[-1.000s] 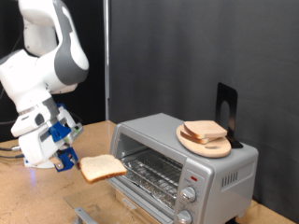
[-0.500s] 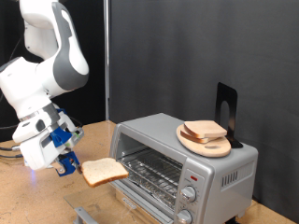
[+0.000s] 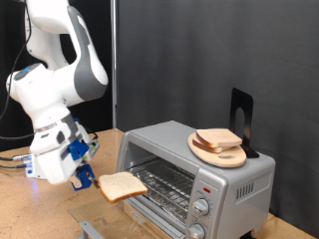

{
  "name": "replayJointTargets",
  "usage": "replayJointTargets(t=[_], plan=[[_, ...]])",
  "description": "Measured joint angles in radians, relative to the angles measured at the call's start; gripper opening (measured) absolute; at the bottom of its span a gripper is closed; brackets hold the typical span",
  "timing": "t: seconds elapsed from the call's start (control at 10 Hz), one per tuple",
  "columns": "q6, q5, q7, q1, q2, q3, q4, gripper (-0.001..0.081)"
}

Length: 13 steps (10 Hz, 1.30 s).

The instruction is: Make a piece of toast with the oven

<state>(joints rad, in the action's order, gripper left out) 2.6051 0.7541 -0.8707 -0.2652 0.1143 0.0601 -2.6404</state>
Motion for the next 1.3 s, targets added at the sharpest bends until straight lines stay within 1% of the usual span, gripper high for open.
replayJointTargets(t=[0.2, 0.4, 0.5, 0.7, 0.9, 1.0, 1.2, 1.3], plan=[[0.008, -0.017, 0.037, 0.015, -0.007, 0.04, 0.003, 0.0394], [0.009, -0.138, 0.166, 0.018, -0.009, 0.085, 0.007, 0.0394], [0.009, -0.176, 0.215, 0.021, -0.01, 0.107, 0.012, 0.0394], [0.009, -0.208, 0.267, 0.028, -0.013, 0.14, 0.025, 0.0394], [-0.007, -0.249, 0.275, 0.027, -0.013, 0.149, 0.026, 0.0394], [-0.022, -0.285, 0.274, 0.019, -0.012, 0.147, 0.02, 0.0394], [-0.063, -0.38, 0.26, -0.013, -0.003, 0.129, -0.012, 0.0394], [-0.072, -0.401, 0.238, -0.03, 0.004, 0.116, -0.031, 0.0394]])
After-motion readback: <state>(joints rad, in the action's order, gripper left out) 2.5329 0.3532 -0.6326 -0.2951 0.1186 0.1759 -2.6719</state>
